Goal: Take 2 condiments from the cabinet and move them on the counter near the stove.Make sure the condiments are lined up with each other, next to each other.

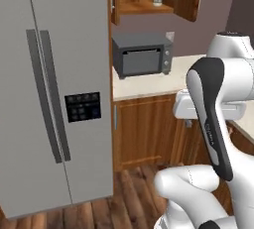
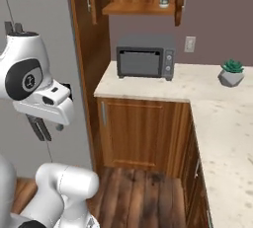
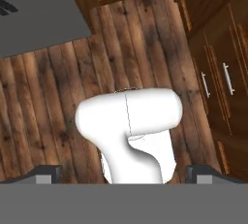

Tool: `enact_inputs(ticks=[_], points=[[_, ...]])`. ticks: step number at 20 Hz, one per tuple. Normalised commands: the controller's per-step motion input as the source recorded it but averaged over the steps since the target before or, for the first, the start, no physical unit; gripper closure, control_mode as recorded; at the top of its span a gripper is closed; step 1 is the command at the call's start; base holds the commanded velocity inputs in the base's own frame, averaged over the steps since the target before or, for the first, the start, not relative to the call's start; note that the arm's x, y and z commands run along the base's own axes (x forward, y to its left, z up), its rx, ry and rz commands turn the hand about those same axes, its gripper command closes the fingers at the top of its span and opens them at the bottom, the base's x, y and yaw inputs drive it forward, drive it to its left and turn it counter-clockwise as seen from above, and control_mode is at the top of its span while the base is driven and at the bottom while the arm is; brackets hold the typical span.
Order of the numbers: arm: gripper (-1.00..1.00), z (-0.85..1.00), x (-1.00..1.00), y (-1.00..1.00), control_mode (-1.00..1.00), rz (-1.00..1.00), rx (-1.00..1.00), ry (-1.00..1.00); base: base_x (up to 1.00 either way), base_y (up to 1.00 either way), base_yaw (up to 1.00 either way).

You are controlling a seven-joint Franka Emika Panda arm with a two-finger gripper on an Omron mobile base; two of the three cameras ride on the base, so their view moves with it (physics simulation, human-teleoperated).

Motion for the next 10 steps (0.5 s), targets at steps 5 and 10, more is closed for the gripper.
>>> enact_inputs(ticks=[5,10], points=[[-1.00,0.00,0.00,0.00,1.00,0.00,0.00,0.00,0.91,-0.05,0.02],[-1.00,0.00,0.00,0.00,1.00,0.00,0.00,0.00,0.88,-0.28,0.00]])
